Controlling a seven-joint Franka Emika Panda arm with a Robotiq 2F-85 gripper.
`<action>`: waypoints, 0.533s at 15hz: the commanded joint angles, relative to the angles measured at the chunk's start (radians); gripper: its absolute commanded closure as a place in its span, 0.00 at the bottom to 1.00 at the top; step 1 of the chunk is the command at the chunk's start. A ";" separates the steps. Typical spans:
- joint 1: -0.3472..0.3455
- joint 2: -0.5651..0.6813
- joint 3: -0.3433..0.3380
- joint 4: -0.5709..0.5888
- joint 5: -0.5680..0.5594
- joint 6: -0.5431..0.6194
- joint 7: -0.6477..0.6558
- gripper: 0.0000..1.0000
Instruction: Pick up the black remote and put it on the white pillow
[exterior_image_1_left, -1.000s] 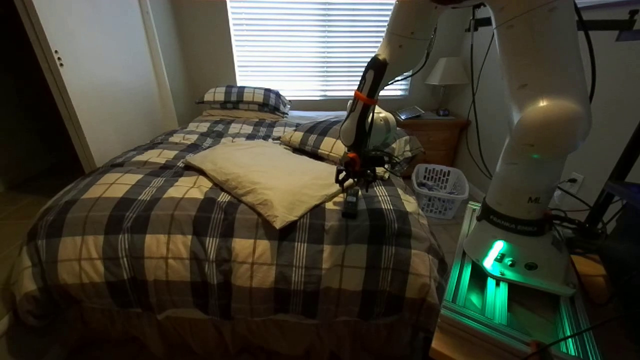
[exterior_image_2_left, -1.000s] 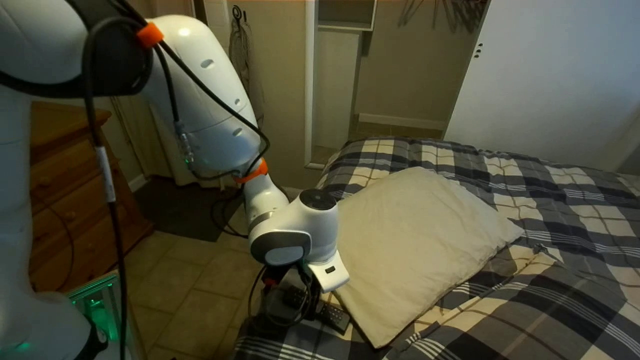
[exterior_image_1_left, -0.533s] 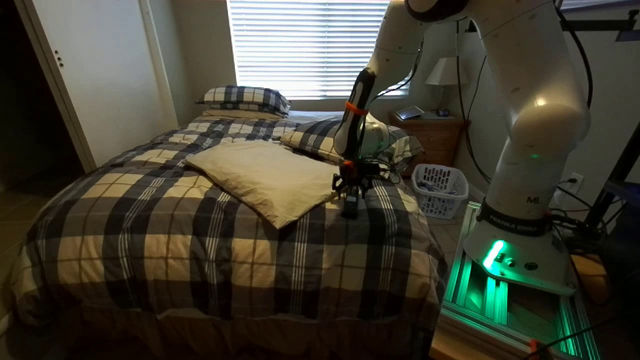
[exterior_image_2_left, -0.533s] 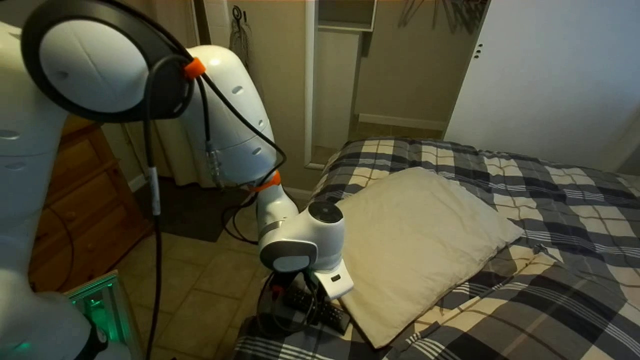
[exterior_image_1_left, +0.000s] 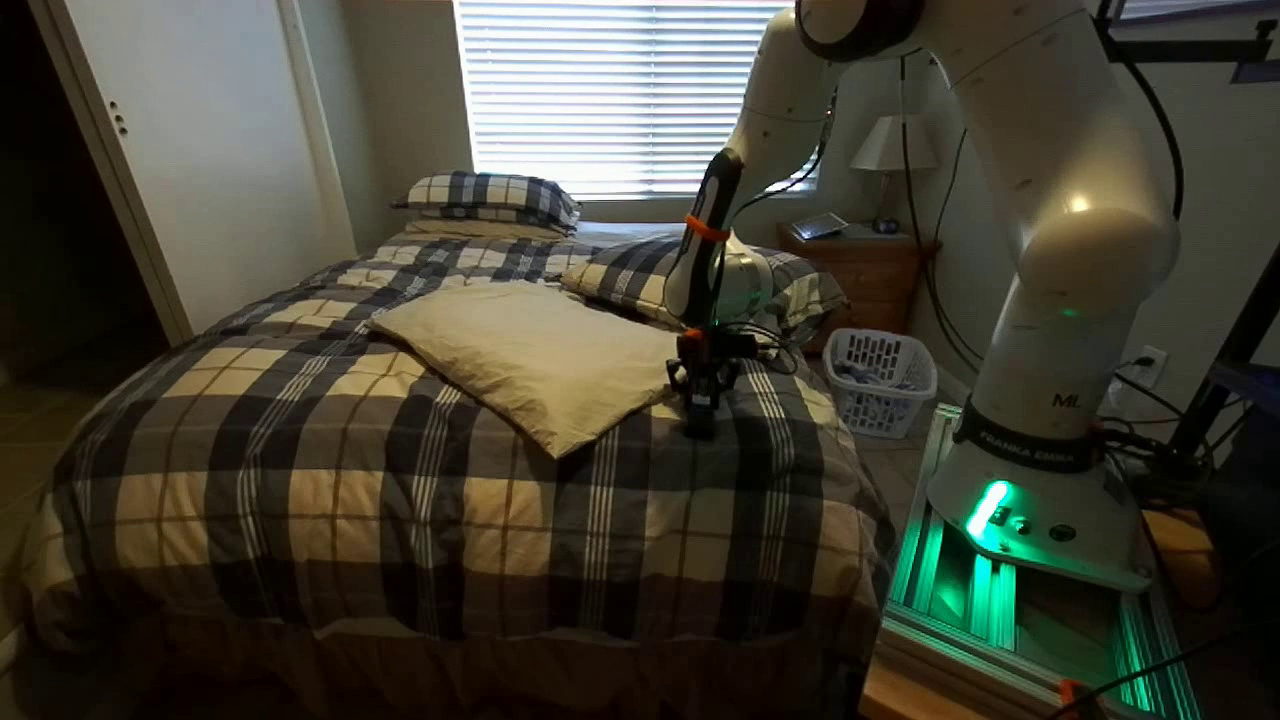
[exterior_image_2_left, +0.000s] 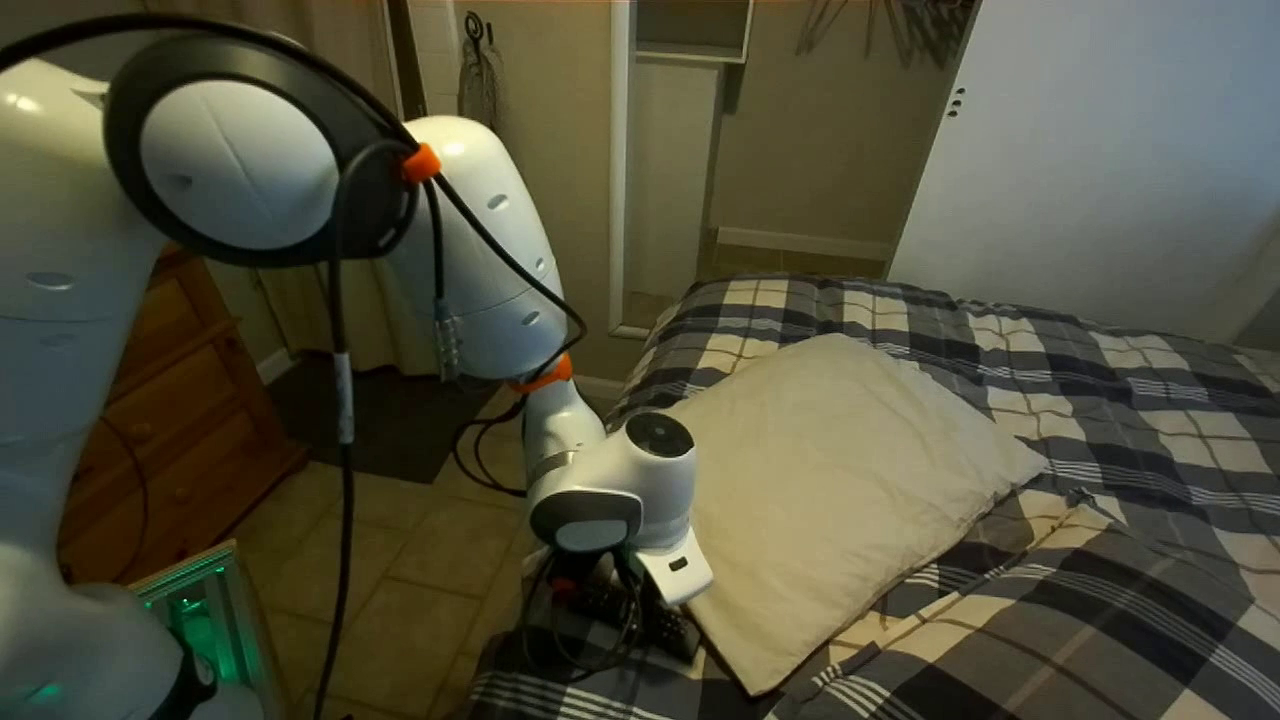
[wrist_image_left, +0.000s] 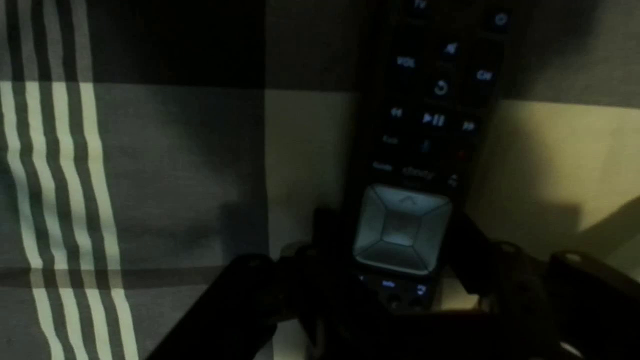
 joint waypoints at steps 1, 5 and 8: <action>0.025 -0.025 -0.015 -0.013 0.019 0.001 -0.017 0.68; 0.040 -0.077 -0.009 -0.053 0.026 -0.035 -0.009 0.68; 0.086 -0.125 -0.036 -0.088 0.015 -0.108 0.039 0.68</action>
